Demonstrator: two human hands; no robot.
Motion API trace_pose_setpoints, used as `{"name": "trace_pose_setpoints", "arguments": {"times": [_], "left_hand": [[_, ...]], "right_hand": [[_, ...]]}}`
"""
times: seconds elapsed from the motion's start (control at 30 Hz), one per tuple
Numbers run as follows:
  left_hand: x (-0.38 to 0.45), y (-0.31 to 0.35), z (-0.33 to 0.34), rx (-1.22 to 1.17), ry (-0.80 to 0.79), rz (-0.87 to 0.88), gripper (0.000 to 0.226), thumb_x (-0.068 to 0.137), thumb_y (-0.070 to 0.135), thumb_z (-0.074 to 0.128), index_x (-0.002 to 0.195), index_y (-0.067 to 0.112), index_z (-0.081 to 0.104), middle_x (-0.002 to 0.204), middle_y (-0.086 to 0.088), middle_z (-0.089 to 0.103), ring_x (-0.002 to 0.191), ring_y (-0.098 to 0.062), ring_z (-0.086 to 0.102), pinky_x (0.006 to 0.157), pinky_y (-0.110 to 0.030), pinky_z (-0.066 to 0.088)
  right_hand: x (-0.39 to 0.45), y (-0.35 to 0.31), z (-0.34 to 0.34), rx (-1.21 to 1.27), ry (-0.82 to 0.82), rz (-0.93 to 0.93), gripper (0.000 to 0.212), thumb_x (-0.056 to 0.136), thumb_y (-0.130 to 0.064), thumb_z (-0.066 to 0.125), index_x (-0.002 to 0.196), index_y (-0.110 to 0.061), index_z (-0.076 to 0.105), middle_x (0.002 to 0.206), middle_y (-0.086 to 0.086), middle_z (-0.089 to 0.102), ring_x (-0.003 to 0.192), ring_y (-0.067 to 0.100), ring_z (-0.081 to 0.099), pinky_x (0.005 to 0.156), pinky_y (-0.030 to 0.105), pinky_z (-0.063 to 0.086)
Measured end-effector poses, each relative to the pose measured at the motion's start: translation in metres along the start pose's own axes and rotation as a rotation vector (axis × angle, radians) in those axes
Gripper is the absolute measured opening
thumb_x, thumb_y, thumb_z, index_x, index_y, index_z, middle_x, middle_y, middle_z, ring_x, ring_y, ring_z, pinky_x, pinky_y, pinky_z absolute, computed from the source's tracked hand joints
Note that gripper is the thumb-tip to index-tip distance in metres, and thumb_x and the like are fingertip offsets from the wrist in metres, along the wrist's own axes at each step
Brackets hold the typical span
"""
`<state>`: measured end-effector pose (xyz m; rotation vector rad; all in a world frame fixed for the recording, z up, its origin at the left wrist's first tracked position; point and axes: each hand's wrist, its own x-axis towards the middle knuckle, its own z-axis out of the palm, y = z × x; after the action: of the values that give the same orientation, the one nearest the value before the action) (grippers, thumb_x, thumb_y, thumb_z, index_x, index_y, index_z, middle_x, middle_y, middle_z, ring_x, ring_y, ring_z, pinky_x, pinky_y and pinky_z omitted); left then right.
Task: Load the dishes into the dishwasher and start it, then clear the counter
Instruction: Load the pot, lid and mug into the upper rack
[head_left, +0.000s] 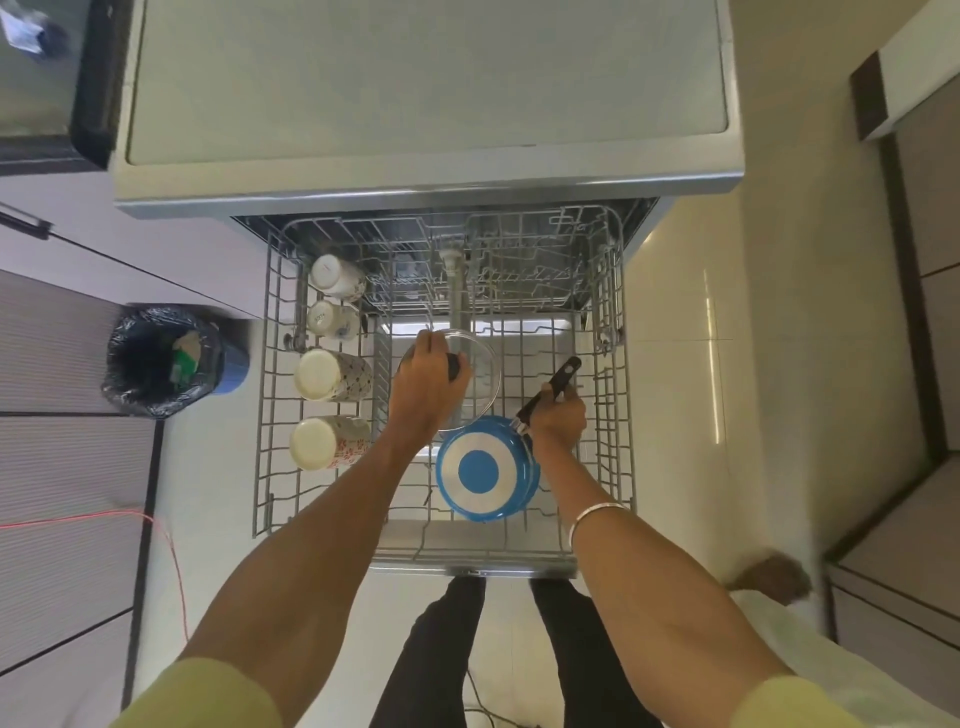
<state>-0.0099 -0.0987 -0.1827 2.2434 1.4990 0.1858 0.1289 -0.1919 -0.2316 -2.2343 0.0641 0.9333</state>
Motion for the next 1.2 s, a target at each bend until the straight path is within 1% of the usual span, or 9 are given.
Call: {"name": "trace_pose_setpoints", "arguments": {"times": [0.07,0.17,0.27,0.37,0.53,0.63,0.83,1.03,1.2], "left_hand": [[0.005,0.0,0.0,0.004,0.002,0.012,0.034,0.096,0.033,0.052,0.109,0.002,0.054,0.107,-0.014,0.055,0.089,-0.031,0.063,0.07,-0.043,0.06],[0.011,0.002,0.003,-0.007,0.0,0.011,0.035,0.096,0.034,0.051,0.11,0.002,0.053,0.11,-0.014,0.055,0.089,-0.033,0.063,0.069,-0.044,0.06],[0.018,0.006,0.005,-0.01,0.009,0.014,0.034,0.096,0.032,0.052,0.11,0.001,0.053,0.11,-0.015,0.055,0.088,-0.034,0.064,0.068,-0.044,0.06],[0.023,0.008,0.007,-0.002,0.021,0.036,0.033,0.097,0.032,0.051,0.109,0.001,0.054,0.109,-0.014,0.055,0.087,-0.032,0.064,0.07,-0.042,0.06],[0.033,0.012,0.016,0.012,0.016,0.062,0.035,0.096,0.031,0.053,0.113,0.0,0.054,0.112,-0.017,0.056,0.092,-0.033,0.064,0.077,-0.043,0.058],[0.046,0.014,0.025,0.028,0.02,0.072,0.037,0.095,0.032,0.054,0.115,0.0,0.054,0.115,-0.017,0.057,0.095,-0.034,0.063,0.078,-0.046,0.058],[0.075,0.035,0.04,0.011,0.111,0.133,0.024,0.092,0.025,0.058,0.102,0.004,0.057,0.105,-0.013,0.059,0.087,-0.029,0.063,0.076,-0.038,0.057],[0.098,0.037,0.068,0.04,0.186,0.205,0.023,0.092,0.022,0.062,0.103,0.002,0.059,0.107,-0.014,0.061,0.094,-0.03,0.063,0.079,-0.037,0.058],[0.099,0.033,0.093,0.276,0.228,0.259,0.025,0.093,0.024,0.058,0.109,0.005,0.059,0.112,-0.014,0.059,0.093,-0.028,0.062,0.076,-0.039,0.057]], "right_hand": [[0.003,0.003,-0.004,-0.095,-0.007,-0.019,0.036,0.099,-0.03,0.056,0.131,-0.014,0.061,0.12,0.013,0.068,0.105,0.03,0.066,0.074,0.028,0.045],[0.007,0.012,-0.008,-0.133,0.0,0.014,0.035,0.099,-0.028,0.056,0.131,-0.012,0.061,0.123,0.014,0.067,0.109,0.03,0.065,0.081,0.03,0.048],[0.009,0.011,-0.011,-0.127,0.003,0.088,0.039,0.098,-0.022,0.059,0.133,-0.007,0.053,0.128,0.016,0.063,0.114,0.031,0.062,0.087,0.034,0.049],[0.009,0.009,-0.009,-0.101,0.004,0.163,0.048,0.098,-0.026,0.059,0.138,-0.003,0.045,0.13,0.02,0.06,0.115,0.035,0.061,0.09,0.041,0.051],[0.002,0.026,-0.006,-0.08,0.004,0.195,0.043,0.1,-0.041,0.049,0.129,-0.009,0.051,0.123,0.017,0.061,0.105,0.033,0.062,0.084,0.04,0.052],[-0.003,0.027,-0.002,-0.092,0.02,0.213,0.041,0.102,-0.039,0.044,0.13,-0.009,0.047,0.123,0.02,0.057,0.102,0.035,0.062,0.084,0.046,0.054],[-0.016,0.006,0.01,-0.27,0.116,0.012,0.054,0.096,-0.02,0.053,0.143,-0.003,0.031,0.129,0.022,0.047,0.101,0.039,0.062,0.079,0.047,0.056],[-0.016,-0.001,0.015,-0.31,0.132,-0.151,0.069,0.091,-0.007,0.051,0.152,-0.008,0.019,0.14,0.023,0.043,0.099,0.038,0.064,0.075,0.047,0.058],[-0.008,0.005,0.011,-0.368,0.123,-0.179,0.069,0.09,-0.008,0.053,0.151,-0.015,0.02,0.141,0.02,0.042,0.101,0.038,0.064,0.074,0.049,0.059]]}}
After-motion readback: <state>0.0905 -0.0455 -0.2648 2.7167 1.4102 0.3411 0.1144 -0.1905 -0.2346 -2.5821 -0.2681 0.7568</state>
